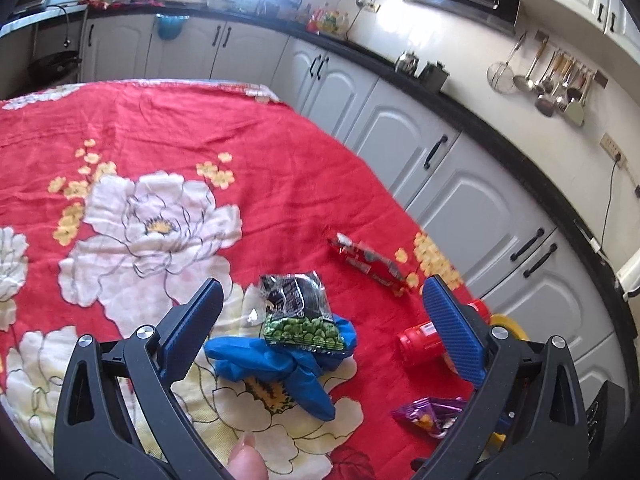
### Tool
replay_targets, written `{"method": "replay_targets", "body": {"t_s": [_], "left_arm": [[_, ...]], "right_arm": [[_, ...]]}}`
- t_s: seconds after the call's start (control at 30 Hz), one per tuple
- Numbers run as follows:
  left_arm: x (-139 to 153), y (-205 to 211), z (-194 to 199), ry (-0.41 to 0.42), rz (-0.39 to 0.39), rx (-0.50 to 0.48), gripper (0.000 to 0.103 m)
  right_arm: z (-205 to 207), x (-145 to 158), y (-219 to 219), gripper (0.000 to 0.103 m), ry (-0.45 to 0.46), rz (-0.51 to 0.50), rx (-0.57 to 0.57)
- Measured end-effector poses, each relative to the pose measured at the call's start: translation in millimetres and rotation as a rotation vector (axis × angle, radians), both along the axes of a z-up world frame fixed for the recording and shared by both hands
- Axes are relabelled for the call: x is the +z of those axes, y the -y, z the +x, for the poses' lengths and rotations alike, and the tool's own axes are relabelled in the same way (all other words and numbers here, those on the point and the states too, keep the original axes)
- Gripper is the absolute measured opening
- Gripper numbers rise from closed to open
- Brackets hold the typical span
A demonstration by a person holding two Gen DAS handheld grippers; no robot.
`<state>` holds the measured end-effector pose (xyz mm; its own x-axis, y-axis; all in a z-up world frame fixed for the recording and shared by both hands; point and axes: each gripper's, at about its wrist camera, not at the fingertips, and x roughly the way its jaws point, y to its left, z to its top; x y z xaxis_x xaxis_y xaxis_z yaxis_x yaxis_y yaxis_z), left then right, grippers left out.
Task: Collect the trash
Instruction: 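Grasp the green pea snack bag with the left tool while the right tool grasps the purple wrapper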
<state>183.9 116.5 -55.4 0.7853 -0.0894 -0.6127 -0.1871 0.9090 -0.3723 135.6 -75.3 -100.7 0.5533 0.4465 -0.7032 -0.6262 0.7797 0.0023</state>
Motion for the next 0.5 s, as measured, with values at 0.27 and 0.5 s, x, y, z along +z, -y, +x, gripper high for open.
{"method": "replay_targets", "body": {"t_s": [0.27,0.5], "left_arm": [[-15,4,18,-0.066,0.04,-0.006,0.073],[-28,5,29,-0.126,0.056,-0.006,0.052]], "right_arm": [[6,-13,-4,0.05,0.018,-0.037,-0.01],[7,-13,3,0.037,0.011,-0.005,-0.032]]}}
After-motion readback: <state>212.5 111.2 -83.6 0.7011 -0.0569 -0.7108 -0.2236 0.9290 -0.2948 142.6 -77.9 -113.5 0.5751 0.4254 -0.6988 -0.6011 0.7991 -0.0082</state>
